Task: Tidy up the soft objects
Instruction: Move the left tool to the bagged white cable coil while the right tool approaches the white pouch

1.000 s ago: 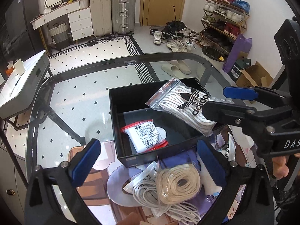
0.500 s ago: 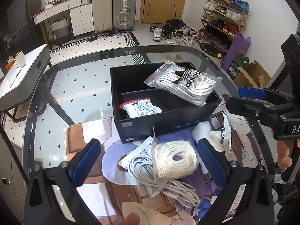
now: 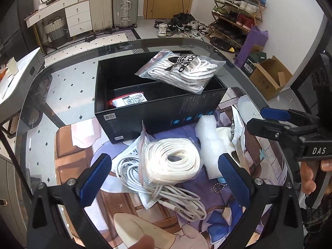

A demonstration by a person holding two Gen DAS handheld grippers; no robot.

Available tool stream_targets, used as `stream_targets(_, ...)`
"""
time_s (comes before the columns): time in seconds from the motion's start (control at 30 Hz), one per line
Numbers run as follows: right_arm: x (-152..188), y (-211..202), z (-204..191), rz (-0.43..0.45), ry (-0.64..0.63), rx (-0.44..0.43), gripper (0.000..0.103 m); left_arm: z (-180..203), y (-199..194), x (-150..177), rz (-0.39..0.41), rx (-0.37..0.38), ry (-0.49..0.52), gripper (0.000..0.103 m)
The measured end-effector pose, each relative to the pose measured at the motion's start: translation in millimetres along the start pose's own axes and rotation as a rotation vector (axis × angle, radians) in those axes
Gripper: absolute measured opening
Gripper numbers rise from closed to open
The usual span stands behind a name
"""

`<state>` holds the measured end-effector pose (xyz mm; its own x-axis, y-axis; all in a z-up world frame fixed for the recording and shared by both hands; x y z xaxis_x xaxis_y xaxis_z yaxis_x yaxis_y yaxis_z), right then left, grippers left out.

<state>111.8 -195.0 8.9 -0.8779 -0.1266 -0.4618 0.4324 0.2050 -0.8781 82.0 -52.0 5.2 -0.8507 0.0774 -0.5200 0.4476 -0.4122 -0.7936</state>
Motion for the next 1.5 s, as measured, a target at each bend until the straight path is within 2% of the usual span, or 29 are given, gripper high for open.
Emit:
stream_targets(0.33, 13.3, 17.0, 7.3, -0.037, 0.073, -0.012, 0.088, 6.2, 17.6, -2.5, -0.032, 0.038, 0.001, 0.103)
stream_targets(0.4, 12.0, 22.2, 6.1, -0.049, 0.078, -0.015, 0.084, 7.0, 19.7, -3.5, -0.035, 0.045, -0.004, 0.103)
stream_targets(0.6, 11.2, 33.7, 6.9, -0.068, 0.091, -0.025, 0.076, 6.7, 31.5, -7.4, -0.058, 0.039, -0.031, 0.103)
stream_targets(0.97, 11.4, 40.5, 9.5, -0.083, 0.084, -0.028, 0.072, -7.0, 44.3, -13.2, -0.085, 0.063, -0.116, 0.101)
stream_targets(1.03, 11.6, 41.3, 10.8, -0.084, 0.085, -0.027, 0.070, -8.0, 44.8, -13.8, -0.085, 0.061, -0.124, 0.094)
stream_targets(1.1, 11.9, 42.4, 10.3, -0.084, 0.070, -0.002, 0.061, -8.7, 45.0, -15.2, -0.085, 0.063, -0.130, 0.091)
stream_targets(1.27, 12.4, 42.8, 8.6, -0.084, 0.036, 0.021, 0.057, -9.2, 43.4, -17.8, -0.090, 0.077, -0.137, 0.080)
stream_targets(1.33, 13.9, 43.0, 6.2, -0.081, 0.009, 0.044, 0.053, -8.7, 41.9, -20.1, -0.089, 0.069, -0.133, 0.072)
stream_targets(1.47, 16.0, 43.2, 3.0, -0.078, -0.022, 0.065, 0.049, -13.0, 41.5, -20.2, -0.095, 0.072, -0.142, 0.066)
stream_targets(1.5, 16.2, 43.3, 3.0, -0.078, -0.025, 0.067, 0.047, -14.2, 41.5, -19.9, -0.098, 0.064, -0.142, 0.059)
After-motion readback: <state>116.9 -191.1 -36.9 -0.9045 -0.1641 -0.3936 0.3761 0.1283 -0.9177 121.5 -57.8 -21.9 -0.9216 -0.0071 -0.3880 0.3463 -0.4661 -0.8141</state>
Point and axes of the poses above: each gripper's, at about its wrist camera, not at the fingertips, and y roughly the way its jaws point, z to its right, x to its underside, the point moved 1 cm from there along y, roughly the way its jaws point, and after that the axes turned 12 degrees about x, right-handed, at the moved point
